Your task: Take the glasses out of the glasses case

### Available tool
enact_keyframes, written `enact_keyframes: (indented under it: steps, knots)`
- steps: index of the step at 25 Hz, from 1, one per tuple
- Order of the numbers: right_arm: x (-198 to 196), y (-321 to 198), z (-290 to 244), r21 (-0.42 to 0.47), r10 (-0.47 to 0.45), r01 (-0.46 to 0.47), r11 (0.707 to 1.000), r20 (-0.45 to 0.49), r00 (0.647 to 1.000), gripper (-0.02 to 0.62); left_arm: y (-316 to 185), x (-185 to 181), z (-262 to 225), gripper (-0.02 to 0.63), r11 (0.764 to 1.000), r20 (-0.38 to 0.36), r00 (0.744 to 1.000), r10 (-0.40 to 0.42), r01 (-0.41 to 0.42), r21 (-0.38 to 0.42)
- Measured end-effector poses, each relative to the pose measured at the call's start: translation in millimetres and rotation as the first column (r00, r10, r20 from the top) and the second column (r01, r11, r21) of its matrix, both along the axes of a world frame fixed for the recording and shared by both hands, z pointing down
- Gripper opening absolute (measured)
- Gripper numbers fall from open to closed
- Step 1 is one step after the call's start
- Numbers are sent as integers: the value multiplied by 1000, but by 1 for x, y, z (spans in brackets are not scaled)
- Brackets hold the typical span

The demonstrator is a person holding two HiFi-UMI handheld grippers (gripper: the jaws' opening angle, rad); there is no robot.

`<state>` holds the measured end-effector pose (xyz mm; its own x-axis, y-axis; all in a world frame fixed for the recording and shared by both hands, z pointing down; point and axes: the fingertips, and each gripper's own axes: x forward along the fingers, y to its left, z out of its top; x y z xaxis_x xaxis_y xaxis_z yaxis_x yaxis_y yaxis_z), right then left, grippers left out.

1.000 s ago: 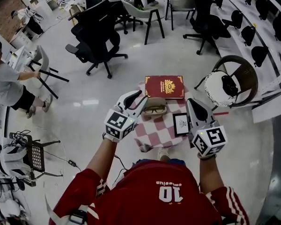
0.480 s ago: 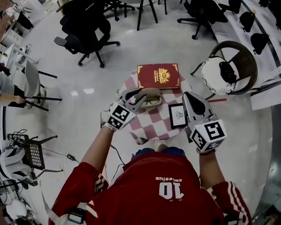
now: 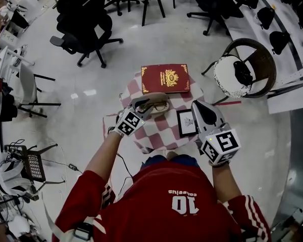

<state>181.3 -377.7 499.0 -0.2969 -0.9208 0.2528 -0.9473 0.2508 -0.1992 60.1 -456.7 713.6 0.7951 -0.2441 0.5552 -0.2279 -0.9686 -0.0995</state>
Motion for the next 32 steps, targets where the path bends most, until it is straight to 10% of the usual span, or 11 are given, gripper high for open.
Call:
enact_keyframes:
  steps: [13, 32]
  knots:
    - [12, 11, 27, -53, -1, 2, 999, 10, 1000, 17, -9, 9, 96, 106, 997, 247, 969, 33, -14, -76]
    - [3, 12, 38, -75, -16, 18, 997, 32, 999, 17, -22, 17, 145, 89, 997, 400, 916, 33, -1, -80]
